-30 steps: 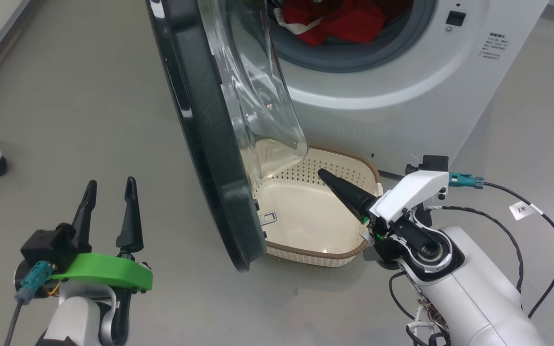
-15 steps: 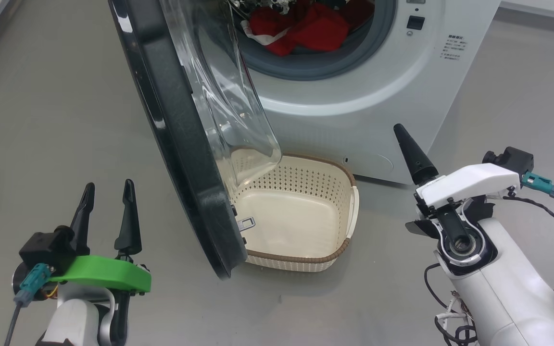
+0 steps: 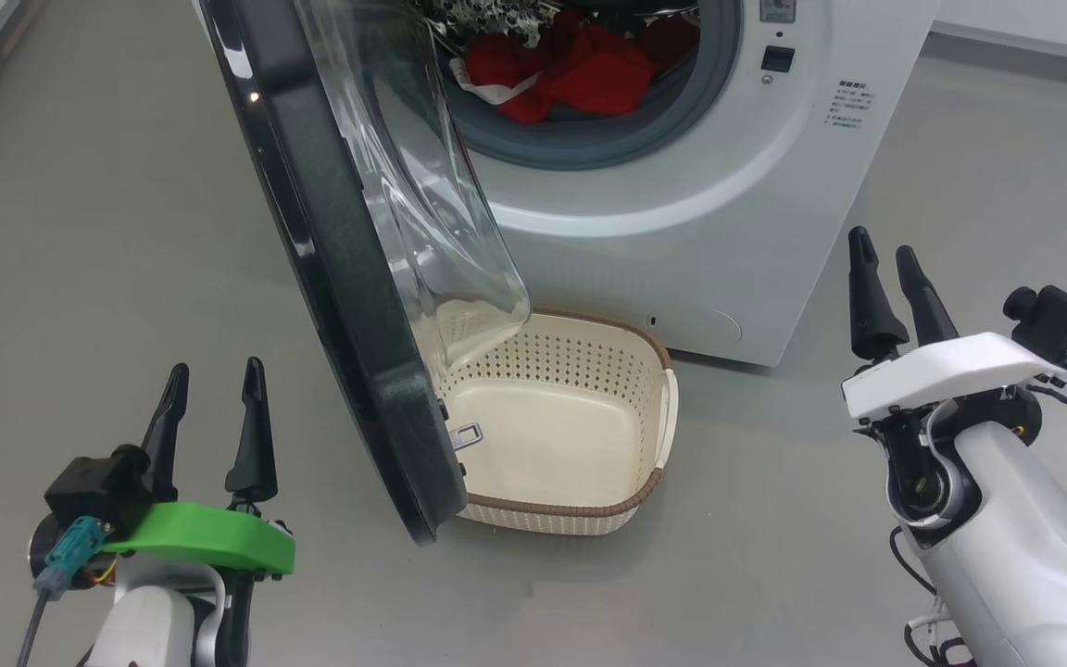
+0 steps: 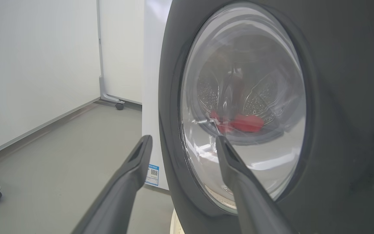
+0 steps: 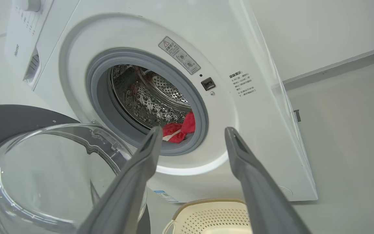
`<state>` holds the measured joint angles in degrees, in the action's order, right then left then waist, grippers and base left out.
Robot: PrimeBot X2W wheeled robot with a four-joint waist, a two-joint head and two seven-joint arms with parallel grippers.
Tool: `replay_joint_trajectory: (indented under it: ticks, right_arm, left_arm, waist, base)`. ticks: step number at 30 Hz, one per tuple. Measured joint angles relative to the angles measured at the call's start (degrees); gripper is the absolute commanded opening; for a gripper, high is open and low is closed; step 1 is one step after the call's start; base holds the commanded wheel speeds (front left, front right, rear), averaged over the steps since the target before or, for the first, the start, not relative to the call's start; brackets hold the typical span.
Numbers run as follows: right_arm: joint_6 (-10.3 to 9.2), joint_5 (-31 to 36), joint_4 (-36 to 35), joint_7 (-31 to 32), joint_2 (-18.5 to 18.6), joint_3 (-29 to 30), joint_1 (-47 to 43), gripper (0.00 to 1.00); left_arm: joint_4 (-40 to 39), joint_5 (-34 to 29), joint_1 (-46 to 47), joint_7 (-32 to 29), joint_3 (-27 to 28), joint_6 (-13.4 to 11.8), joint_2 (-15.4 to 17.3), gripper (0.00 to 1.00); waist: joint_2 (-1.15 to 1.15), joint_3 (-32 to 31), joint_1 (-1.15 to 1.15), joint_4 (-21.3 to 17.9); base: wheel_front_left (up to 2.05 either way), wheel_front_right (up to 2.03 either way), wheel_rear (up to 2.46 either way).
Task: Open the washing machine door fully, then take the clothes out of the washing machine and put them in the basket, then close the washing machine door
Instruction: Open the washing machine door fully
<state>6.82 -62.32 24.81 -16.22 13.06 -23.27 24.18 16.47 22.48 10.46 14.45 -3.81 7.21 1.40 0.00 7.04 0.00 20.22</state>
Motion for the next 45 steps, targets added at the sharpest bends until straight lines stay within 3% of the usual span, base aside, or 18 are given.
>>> replay_joint_trajectory:
  ticks: [7, 14, 21, 45]
  right_arm:
    - [-3.58, 12.49, -0.21, 1.04, 1.54, -1.99, 0.44, 1.0]
    - [-8.23, 27.42, -5.7, 1.34, 2.35, 0.88, 1.67, 1.0]
    - [-11.58, 34.96, -7.0, 1.35, 1.31, -0.65, -2.01, 1.0]
    - [-13.46, 41.84, -6.11, 1.35, -3.76, 2.47, -9.52, 1.0]
  left_arm:
    - [0.01, -0.01, -0.42, 0.0, 0.14, 0.0, 0.02, 1.0]
    - [-0.07, -0.16, -0.61, 0.0, 0.35, 0.0, 0.03, 1.0]
    - [-0.19, -0.16, -0.61, 0.0, 0.35, 0.0, 0.03, 1.0]
    - [-0.19, -0.19, -0.65, 0.0, 0.32, 0.0, 0.03, 1.0]
  waist:
    - [0.0, -0.41, 0.0, -0.26]
    - [0.0, -0.3, 0.0, -0.44]
    - [0.0, -0.05, 0.0, -0.31]
    - [0.0, -0.5, 0.0, -0.37]
  base:
    - [0.0, 0.0, 0.0]
    - [0.0, 0.0, 0.0]
    - [0.0, 0.0, 0.0]
    - [0.0, 0.0, 0.0]
